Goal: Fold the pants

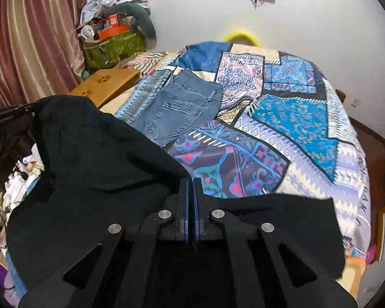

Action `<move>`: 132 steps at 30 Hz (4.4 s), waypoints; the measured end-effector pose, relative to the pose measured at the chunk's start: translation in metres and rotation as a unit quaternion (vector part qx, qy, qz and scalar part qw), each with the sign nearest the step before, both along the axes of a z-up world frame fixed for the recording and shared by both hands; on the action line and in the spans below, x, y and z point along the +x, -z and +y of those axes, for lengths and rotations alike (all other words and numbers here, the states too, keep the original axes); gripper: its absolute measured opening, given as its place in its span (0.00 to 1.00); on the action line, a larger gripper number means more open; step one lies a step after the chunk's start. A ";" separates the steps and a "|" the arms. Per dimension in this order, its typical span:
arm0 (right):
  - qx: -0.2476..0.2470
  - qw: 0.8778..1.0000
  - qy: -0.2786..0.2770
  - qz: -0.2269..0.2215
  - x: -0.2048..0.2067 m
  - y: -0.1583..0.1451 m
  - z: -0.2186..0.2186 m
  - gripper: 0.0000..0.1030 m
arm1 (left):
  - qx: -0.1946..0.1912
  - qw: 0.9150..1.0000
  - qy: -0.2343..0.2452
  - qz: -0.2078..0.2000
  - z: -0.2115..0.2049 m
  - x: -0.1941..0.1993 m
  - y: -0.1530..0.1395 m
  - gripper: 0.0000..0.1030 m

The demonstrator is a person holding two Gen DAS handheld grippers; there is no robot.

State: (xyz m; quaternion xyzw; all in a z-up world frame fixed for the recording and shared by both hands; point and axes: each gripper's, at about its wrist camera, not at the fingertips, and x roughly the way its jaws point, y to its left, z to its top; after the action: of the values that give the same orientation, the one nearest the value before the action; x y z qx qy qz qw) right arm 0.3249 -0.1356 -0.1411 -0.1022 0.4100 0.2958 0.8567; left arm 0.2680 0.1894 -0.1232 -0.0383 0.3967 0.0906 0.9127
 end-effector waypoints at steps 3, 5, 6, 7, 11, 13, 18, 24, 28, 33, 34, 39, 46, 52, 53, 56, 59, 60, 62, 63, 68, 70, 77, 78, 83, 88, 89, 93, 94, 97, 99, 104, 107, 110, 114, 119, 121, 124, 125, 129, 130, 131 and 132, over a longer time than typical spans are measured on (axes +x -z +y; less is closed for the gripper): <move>0.000 1.000 -0.003 -0.003 -0.024 -0.006 -0.005 0.02 | 0.007 1.000 0.006 -0.009 -0.008 -0.029 -0.010 0.03; 0.005 1.000 -0.002 -0.004 -0.037 -0.010 -0.009 0.02 | 0.006 1.000 0.008 -0.012 -0.011 -0.049 -0.014 0.03; 0.008 1.000 -0.001 -0.003 -0.045 -0.011 -0.011 0.02 | 0.005 1.000 0.008 -0.013 -0.012 -0.059 -0.014 0.03; 0.012 1.000 0.000 -0.003 -0.053 -0.012 -0.014 0.02 | 0.003 1.000 0.007 -0.013 -0.013 -0.069 -0.013 0.03; 0.025 1.000 -0.001 0.003 -0.079 -0.011 -0.020 0.02 | 0.011 1.000 0.002 -0.010 -0.016 -0.106 -0.004 0.03; 0.037 0.999 -0.003 0.015 -0.091 -0.007 -0.022 0.02 | 0.003 1.000 -0.004 -0.006 -0.015 -0.123 0.005 0.03; 0.060 0.997 -0.009 0.037 -0.122 0.008 -0.021 0.02 | -0.010 1.000 -0.020 0.009 -0.014 -0.154 0.025 0.03; 0.069 0.997 -0.008 0.044 -0.142 0.013 -0.023 0.02 | -0.029 0.998 -0.038 0.033 -0.015 -0.178 0.057 0.03; 0.083 0.995 0.004 0.047 -0.145 0.008 -0.034 0.02 | -0.034 0.995 -0.058 0.077 -0.012 -0.193 0.086 0.02; 0.089 0.994 0.034 0.049 -0.137 0.006 -0.049 0.02 | -0.038 0.994 -0.073 0.069 -0.001 -0.205 0.080 0.03; 0.089 0.994 0.040 0.047 -0.136 0.005 -0.051 0.02 | -0.031 0.995 -0.073 0.060 -0.001 -0.204 0.072 0.04; 0.091 0.991 0.086 0.042 -0.112 0.000 -0.073 0.07 | -0.027 0.997 -0.055 0.035 -0.006 -0.180 0.046 0.31; 0.085 0.986 0.145 0.018 -0.074 -0.008 -0.100 0.62 | -0.017 1.000 -0.011 0.009 -0.028 -0.124 0.025 0.72; 0.074 0.983 0.169 0.021 -0.025 0.000 -0.114 0.66 | -0.019 1.000 0.019 0.016 -0.048 -0.066 0.025 0.93; 0.073 0.982 0.171 0.025 -0.014 0.004 -0.116 0.66 | -0.020 0.999 0.022 0.019 -0.050 -0.059 0.027 0.94; 0.063 0.981 0.178 0.036 0.016 0.018 -0.119 0.66 | -0.014 0.999 0.031 0.032 -0.056 -0.032 0.033 0.94; 0.053 0.980 0.185 0.051 0.050 0.036 -0.121 0.66 | 0.001 0.999 0.028 0.037 -0.058 -0.006 0.040 0.95; 0.051 0.980 0.186 0.058 0.060 0.043 -0.121 0.66 | 0.002 0.999 0.025 0.038 -0.057 0.001 0.042 0.95; 0.045 0.979 0.187 0.069 0.083 0.056 -0.121 0.66 | -0.006 0.999 0.019 0.043 -0.053 0.015 0.048 0.95; 0.042 0.979 0.188 0.074 0.091 0.061 -0.120 0.66 | -0.014 0.999 0.015 0.047 -0.050 0.023 0.053 0.95; 0.025 0.974 0.196 0.107 0.138 0.093 -0.118 0.66 | -0.028 0.997 0.012 0.066 -0.044 0.043 0.072 0.95; 0.025 0.973 0.196 0.118 0.148 0.102 -0.117 0.62 | -0.029 0.997 0.016 0.074 -0.046 0.048 0.080 0.95; 0.035 0.975 0.175 0.129 0.149 0.119 -0.110 0.23 | -0.019 0.995 0.042 0.092 -0.062 0.052 0.091 0.95; 0.028 0.977 0.172 0.125 0.147 0.119 -0.108 0.16 | -0.014 0.995 0.047 0.092 -0.066 0.052 0.091 0.95; -0.001 0.981 0.165 0.101 0.138 0.111 -0.100 0.09 | -0.002 0.993 0.078 0.088 -0.089 0.041 0.079 0.95; 0.032 0.981 0.179 0.071 0.113 0.073 -0.121 0.08 | 0.026 0.990 0.116 0.082 -0.119 0.020 0.063 0.95; 0.041 0.980 0.183 0.062 0.105 0.060 -0.129 0.08 | 0.032 0.989 0.122 0.078 -0.124 0.015 0.060 0.95; 0.065 0.979 0.193 0.023 0.084 0.011 -0.150 0.08 | 0.041 0.986 0.142 0.071 -0.144 0.000 0.050 0.95; 0.070 0.978 0.196 0.011 0.078 -0.003 -0.157 0.08 | 0.039 0.986 0.144 0.072 -0.148 -0.003 0.048 0.95; 0.079 0.976 0.204 -0.023 0.055 -0.042 -0.177 0.08 | 0.020 0.985 0.152 0.075 -0.160 -0.013 0.042 0.95; 0.089 0.973 0.208 -0.045 0.035 -0.068 -0.197 0.08 | 0.011 0.984 0.160 0.075 -0.169 -0.020 0.038 0.95; 0.100 0.968 0.217 -0.073 -0.012 -0.091 -0.228 0.08 | 0.018 0.985 0.164 0.060 -0.188 -0.043 0.024 0.95; 0.102 0.966 0.230 -0.061 -0.036 -0.077 -0.249 0.08 | 0.013 0.986 0.159 0.056 -0.190 -0.054 0.019 0.95; 0.094 0.964 0.245 -0.039 -0.055 -0.052 -0.264 0.08 | 0.016 0.987 0.148 0.057 -0.186 -0.063 0.019 0.95; 0.083 0.959 0.271 0.016 -0.081 0.002 -0.277 0.08 | 0.010 0.990 0.128 0.063 -0.172 -0.074 0.023 0.95; 0.078 0.950 0.297 0.052 -0.106 0.043 -0.282 0.10 | -0.003 0.993 0.093 0.073 -0.148 -0.086 0.031 0.95; 0.076 0.947 0.307 0.058 -0.119 0.044 -0.285 0.15 | -0.004 0.994 0.083 0.078 -0.139 -0.092 0.035 0.95; 0.077 0.944 0.316 0.060 -0.130 0.038 -0.287 0.17 | -0.001 0.994 0.069 0.086 -0.123 -0.104 0.040 0.95; 0.078 0.944 0.315 0.057 -0.133 0.034 -0.286 0.19 | 0.001 0.994 0.064 0.089 -0.116 -0.109 0.042 0.95; 0.079 0.952 0.295 0.021 -0.143 0.006 -0.269 0.28 | 0.001 0.994 0.048 0.098 -0.094 -0.126 0.051 0.95; 0.085 0.955 0.282 0.012 -0.145 -0.002 -0.260 0.31 | -0.001 0.994 0.044 0.101 -0.089 -0.131 0.055 0.95; 0.091 0.958 0.270 0.005 -0.147 -0.007 -0.252 0.40 | -0.004 0.994 0.042 0.104 -0.085 -0.134 0.059 0.95; 0.093 0.963 0.253 -0.005 -0.148 -0.016 -0.237 0.46 | -0.008 0.993 0.040 0.108 -0.081 -0.136 0.063 0.95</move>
State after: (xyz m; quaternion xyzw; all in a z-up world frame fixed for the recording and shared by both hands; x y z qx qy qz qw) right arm 0.1769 -0.3730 -0.1255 0.0835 0.3885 0.1059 0.9115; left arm 0.1317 0.1084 -0.1859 -0.0195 0.4946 0.0549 0.8671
